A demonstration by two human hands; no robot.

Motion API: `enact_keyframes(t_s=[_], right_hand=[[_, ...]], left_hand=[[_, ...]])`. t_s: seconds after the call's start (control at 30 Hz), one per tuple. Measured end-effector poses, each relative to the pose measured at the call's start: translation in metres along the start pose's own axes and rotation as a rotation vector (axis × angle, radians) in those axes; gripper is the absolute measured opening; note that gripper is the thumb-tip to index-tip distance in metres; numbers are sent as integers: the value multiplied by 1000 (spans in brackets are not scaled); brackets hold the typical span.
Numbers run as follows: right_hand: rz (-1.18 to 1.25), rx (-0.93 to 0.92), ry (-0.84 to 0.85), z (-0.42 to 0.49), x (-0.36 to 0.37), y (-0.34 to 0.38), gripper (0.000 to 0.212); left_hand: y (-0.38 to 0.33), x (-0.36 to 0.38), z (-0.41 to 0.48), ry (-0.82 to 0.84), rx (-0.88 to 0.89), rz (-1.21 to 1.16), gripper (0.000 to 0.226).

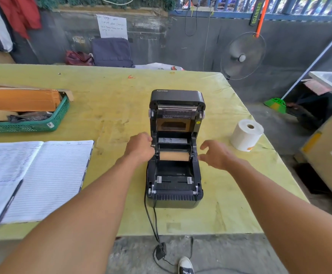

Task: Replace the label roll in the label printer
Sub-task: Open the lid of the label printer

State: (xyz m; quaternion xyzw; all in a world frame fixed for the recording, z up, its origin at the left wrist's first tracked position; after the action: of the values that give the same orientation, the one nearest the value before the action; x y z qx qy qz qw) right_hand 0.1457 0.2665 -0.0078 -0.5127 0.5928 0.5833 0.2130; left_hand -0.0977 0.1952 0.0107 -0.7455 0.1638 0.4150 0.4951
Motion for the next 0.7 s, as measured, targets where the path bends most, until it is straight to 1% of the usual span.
enact_keyframes(t_s=[0.07, 0.17, 0.27, 0.33, 0.43, 0.53, 0.63, 0.7], right_hand=[[-1, -16, 34, 2, 18, -3, 54], [2, -40, 43, 15, 31, -7, 67], [10, -57, 65, 30, 39, -12, 71], [-5, -75, 80, 39, 43, -13, 69], [-42, -108, 80, 49, 49, -10, 60], [-7, -96, 81, 53, 53, -10, 49], [24, -82, 95, 52, 52, -8, 46], [48, -82, 77, 50, 44, -5, 44]], left_hand=[[4, 16, 2, 65, 40, 52, 48], [7, 32, 10, 115, 82, 99, 54], [7, 47, 21, 139, 106, 146, 62], [7, 57, 26, 145, 121, 179, 61], [9, 64, 30, 121, 144, 181, 48], [11, 64, 33, 113, 147, 158, 38], [8, 60, 31, 142, 149, 176, 29], [3, 53, 29, 148, 164, 178, 27]])
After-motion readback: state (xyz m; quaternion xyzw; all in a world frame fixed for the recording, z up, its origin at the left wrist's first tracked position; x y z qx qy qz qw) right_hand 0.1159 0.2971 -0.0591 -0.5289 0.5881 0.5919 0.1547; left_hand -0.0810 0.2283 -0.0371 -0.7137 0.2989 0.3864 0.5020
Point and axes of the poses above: each hand's wrist, its own z-axis towards the middle knuckle, its own x-axis out of the palm, y = z × x, the point moved 9 cm from there along z, towards the middle knuckle, and after that the axes turned 3 degrees about -x, right-handed, at the moved point
